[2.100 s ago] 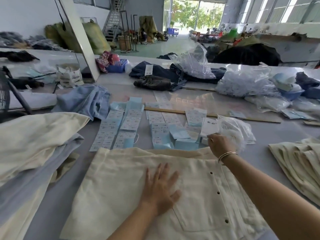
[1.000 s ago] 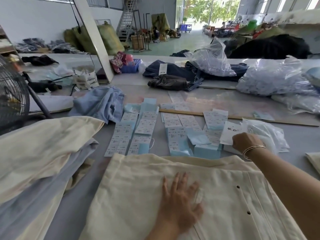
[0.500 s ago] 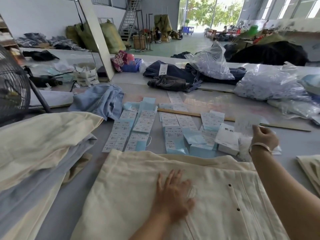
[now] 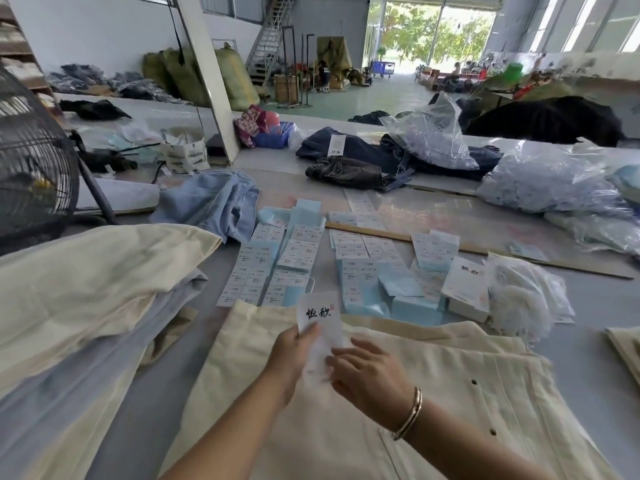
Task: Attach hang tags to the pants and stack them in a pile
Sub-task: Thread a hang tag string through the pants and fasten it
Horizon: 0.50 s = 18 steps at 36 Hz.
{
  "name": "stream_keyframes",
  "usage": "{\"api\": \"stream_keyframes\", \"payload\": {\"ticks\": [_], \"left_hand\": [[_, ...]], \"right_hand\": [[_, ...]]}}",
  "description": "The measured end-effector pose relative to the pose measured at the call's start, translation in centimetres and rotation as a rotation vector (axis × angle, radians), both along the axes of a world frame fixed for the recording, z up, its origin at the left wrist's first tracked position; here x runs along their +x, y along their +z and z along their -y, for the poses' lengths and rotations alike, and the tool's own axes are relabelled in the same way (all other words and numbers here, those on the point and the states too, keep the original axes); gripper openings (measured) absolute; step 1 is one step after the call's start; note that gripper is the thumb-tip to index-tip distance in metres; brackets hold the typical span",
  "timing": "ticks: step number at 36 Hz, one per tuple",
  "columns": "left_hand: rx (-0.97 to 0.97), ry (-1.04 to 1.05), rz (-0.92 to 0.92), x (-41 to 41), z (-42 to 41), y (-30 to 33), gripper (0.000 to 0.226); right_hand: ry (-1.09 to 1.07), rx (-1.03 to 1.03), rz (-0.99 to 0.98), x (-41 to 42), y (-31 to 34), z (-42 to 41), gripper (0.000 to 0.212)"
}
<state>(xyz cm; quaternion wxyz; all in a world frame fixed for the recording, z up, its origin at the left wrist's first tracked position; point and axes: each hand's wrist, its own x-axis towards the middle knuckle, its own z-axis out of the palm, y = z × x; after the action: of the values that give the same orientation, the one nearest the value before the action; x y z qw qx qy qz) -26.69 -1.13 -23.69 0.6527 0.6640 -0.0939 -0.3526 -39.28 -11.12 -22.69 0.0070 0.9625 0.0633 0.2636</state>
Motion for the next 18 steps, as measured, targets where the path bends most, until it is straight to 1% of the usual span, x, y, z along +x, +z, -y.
{"api": "stream_keyframes", "payload": {"ticks": [2, 4, 5, 7, 9, 10, 11, 13, 15, 18], "left_hand": [[0.103, -0.002, 0.142, 1.4, -0.7, -0.4, 0.02], [0.21, 0.034, 0.303, 3.8, -1.1, -0.6, 0.016], [0.266, 0.066, 0.401, 5.4, -1.4, -0.7, 0.014], [0.405, 0.103, 0.623, 8.7, -1.9, -0.7, 0.024], [0.603, 0.082, 0.836, 11.7, -2.4, -1.1, 0.034], [0.698, 0.061, 0.909, 12.7, -2.6, -1.5, 0.036], [0.769, 0.033, 0.953, 13.3, -2.7, -2.0, 0.036], [0.833, -0.008, 0.997, 13.2, -2.7, -3.2, 0.035], [0.811, 0.026, 1.055, 12.4, -2.4, -4.3, 0.032], [0.768, 0.049, 1.112, 11.3, -2.3, -4.8, 0.036]], "right_hand": [[0.039, -0.007, -0.058, 1.1, 0.1, -0.3, 0.022], [0.055, 0.019, -0.131, 2.2, 0.7, -0.3, 0.034], [0.052, 0.042, -0.146, 2.8, 1.2, -0.2, 0.036], [0.032, 0.091, -0.164, 3.9, 2.1, 0.1, 0.033], [0.002, 0.099, -0.18, 5.1, 2.7, 0.3, 0.025], [-0.015, 0.087, -0.199, 5.7, 3.0, 0.4, 0.025], [-0.028, 0.076, -0.231, 6.3, 3.3, 0.4, 0.027], [-0.041, 0.062, -0.272, 7.6, 3.6, 0.4, 0.031], [-0.049, 0.08, -0.262, 9.3, 3.7, 0.5, 0.029], [-0.088, 0.132, -0.257, 12.5, 2.9, 0.8, 0.026]]}}
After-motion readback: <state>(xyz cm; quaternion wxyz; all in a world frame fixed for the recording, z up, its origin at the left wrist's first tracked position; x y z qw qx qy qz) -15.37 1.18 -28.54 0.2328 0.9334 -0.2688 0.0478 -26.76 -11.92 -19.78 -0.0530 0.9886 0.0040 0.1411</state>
